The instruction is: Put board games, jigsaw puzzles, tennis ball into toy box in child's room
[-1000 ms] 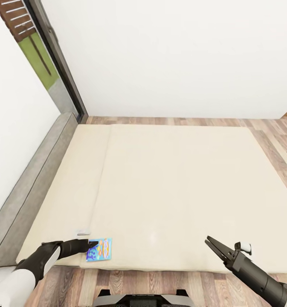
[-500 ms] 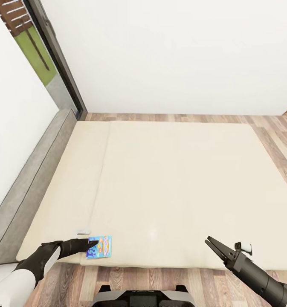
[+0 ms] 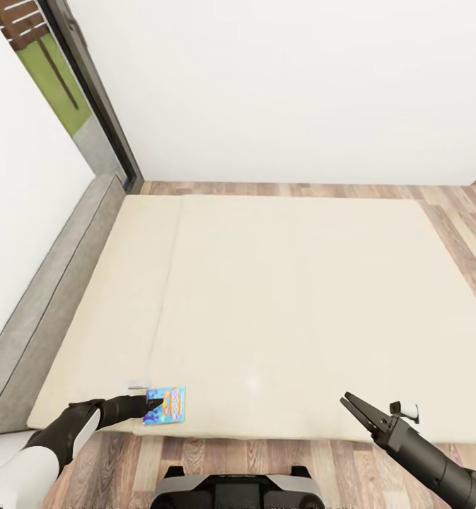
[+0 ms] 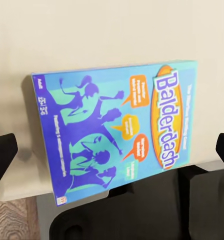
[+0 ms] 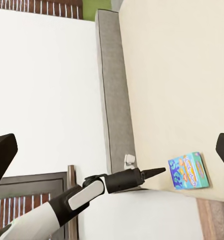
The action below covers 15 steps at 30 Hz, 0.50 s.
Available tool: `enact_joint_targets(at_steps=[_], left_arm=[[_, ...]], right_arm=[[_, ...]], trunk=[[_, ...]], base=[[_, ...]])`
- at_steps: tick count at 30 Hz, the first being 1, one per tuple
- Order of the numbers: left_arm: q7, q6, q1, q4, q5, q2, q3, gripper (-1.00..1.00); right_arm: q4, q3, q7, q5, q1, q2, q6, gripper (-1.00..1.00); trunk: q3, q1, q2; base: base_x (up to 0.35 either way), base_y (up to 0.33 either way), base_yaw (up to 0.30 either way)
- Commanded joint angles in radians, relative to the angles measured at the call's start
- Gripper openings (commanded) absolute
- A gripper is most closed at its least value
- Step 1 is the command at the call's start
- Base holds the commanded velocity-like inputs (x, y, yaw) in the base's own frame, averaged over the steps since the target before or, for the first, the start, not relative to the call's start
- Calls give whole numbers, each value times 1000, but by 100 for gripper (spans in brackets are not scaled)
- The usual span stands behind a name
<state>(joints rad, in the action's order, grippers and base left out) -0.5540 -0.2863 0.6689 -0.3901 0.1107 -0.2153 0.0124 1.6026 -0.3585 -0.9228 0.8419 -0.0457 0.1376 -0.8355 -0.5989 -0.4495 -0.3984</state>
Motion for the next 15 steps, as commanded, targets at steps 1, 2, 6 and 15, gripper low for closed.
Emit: enact_joint_targets(at_steps=[1,2,6,15], left_arm=[[-1,-10,0,-1,10,0,1,100],[-1,-10,0,-1,10,0,1,100],[0,-10,0,-1,10,0,1,100],[-2,-8,1,-1,12,-1,-1,100]], right_arm=[[1,0,0,3,0,-1,-5,100],[1,0,0,3,0,-2,-5,100],[0,0,1,3,0,-3,-5,100],[1,0,0,3,0,4,-5,100]], trunk=[[-3,-1,-2],[-4,-1,-2],[-11,-1,-2],[-25,-1,-2]], base=[[0,0,0],[0,0,0],[0,0,0],[0,0,0]])
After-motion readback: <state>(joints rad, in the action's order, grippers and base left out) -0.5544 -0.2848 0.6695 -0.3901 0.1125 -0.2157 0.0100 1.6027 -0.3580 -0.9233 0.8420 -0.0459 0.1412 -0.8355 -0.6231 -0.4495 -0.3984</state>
